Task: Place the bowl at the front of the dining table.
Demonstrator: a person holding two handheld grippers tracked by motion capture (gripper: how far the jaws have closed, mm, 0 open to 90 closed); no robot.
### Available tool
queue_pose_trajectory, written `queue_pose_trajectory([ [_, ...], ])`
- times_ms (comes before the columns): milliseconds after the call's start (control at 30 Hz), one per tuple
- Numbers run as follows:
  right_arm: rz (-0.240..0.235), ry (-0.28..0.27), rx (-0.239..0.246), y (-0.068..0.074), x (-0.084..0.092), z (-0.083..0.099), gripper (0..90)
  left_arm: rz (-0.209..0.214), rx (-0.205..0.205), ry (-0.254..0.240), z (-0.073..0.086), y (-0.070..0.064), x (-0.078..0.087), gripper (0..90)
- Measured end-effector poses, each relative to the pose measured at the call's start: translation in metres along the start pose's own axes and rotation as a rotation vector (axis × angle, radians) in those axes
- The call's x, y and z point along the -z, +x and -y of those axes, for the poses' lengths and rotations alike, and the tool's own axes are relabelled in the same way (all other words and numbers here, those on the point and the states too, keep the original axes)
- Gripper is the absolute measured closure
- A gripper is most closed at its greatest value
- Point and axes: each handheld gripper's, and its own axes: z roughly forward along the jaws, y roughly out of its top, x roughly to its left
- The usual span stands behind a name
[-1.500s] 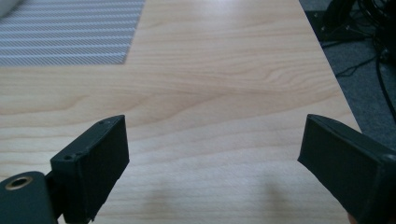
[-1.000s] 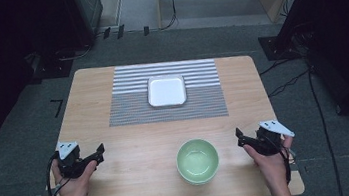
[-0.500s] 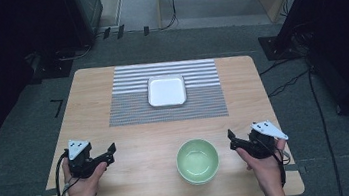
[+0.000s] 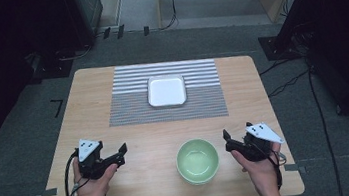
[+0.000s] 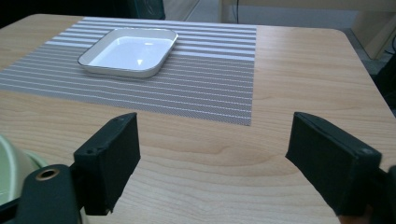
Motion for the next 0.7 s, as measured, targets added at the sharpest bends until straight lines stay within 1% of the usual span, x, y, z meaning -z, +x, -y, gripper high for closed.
queue_pose_trajectory([
  [167,-0.024,-0.019,0.002,0.005,0.004,-0.002,20.5,0.025,-0.018,-0.004,-0.002,-0.013,0.0,13.2],
  [300,-0.053,-0.037,-0.008,0.009,0.008,-0.004,24.0,0.047,-0.036,-0.003,-0.003,-0.024,-0.002,13.2],
  [400,-0.069,-0.046,0.0,0.012,0.01,-0.006,26.7,0.06,-0.044,-0.001,-0.004,-0.032,-0.004,13.2],
  [533,-0.081,-0.072,0.015,0.016,0.013,-0.006,35.4,0.08,-0.059,0.0,-0.005,-0.043,-0.006,13.2],
  [567,-0.081,-0.072,0.015,0.016,0.013,-0.006,35.4,0.08,-0.059,0.0,-0.005,-0.043,-0.006,13.2],
  [600,-0.093,-0.079,0.017,0.017,0.014,-0.007,37.9,0.086,-0.062,0.001,-0.005,-0.046,-0.007,13.2],
  [633,-0.1,-0.078,0.01,0.018,0.015,-0.007,39.0,0.095,-0.069,0.003,-0.005,-0.051,-0.008,13.2],
  [700,-0.113,-0.08,0.001,0.018,0.014,-0.008,40.8,0.102,-0.079,0.007,-0.005,-0.056,-0.009,13.5],
])
